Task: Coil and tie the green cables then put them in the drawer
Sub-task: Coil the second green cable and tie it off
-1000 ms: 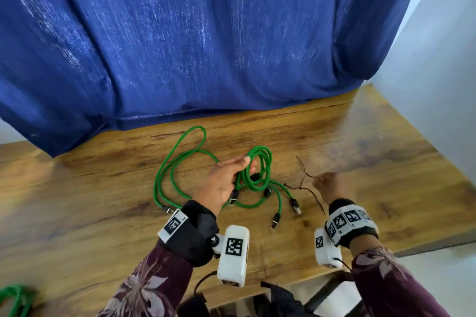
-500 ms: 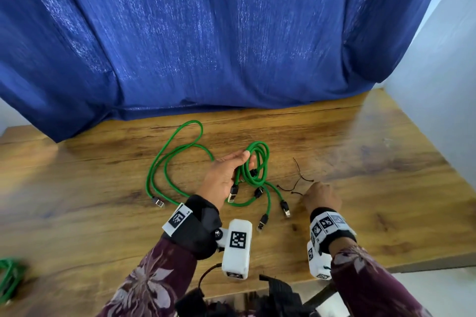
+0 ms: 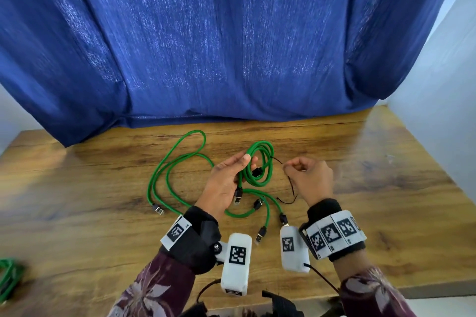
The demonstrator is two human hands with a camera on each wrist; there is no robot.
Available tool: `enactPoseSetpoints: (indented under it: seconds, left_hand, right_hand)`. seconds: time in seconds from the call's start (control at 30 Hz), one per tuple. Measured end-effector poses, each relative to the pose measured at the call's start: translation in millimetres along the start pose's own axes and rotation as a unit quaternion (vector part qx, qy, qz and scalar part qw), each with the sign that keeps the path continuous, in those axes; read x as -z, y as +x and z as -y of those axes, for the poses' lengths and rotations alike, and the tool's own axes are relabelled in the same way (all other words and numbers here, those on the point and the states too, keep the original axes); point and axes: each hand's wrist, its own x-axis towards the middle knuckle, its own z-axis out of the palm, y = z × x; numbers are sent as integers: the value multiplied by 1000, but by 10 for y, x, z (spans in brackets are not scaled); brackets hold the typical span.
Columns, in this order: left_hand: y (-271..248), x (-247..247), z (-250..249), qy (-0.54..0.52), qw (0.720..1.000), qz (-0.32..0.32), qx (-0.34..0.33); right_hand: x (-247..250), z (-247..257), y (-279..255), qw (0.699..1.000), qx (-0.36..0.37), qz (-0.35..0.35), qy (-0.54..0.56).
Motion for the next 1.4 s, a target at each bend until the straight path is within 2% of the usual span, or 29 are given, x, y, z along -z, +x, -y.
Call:
enactPoseSetpoints:
  seconds: [0.2,0.37,0.47,0.6,0.7,0.87,1.0,1.2,1.4]
  left_hand:
    - [-110,9,-129,8,997,46,-53]
    - [-203,49,-212,72,991,77,-84]
    - [-247,109,-276,85,988,69,-106]
    - [-299,219,-354,99,987,40,-120]
    - [-339,309,-414,80,989,39,-117]
    - [-397,474,-608,121,984,58,-121]
    - [-436,601,-752,99,986,61,-120]
    - [-527,836,-994,54,992,68,-90]
    - [-602,994,-1146,20,995,54,-79]
  right_hand:
    - [-117,241,-32,1000,-8,27,-8]
    - [-228,510,-42,996,63,66,-17]
    - [-277,582,-50,992,93,77,42]
    - [-362,631,-94,982,83,107,128]
    - [-444,692,-114,977,73,132,154]
    - [-549,885,-161,964,53,169,200]
    - [-655,1064,-240,955,34,169,243]
    - [-860,1251,-424,953,72,148,255]
    - [-1051,1441,-612,940,87,167,284]
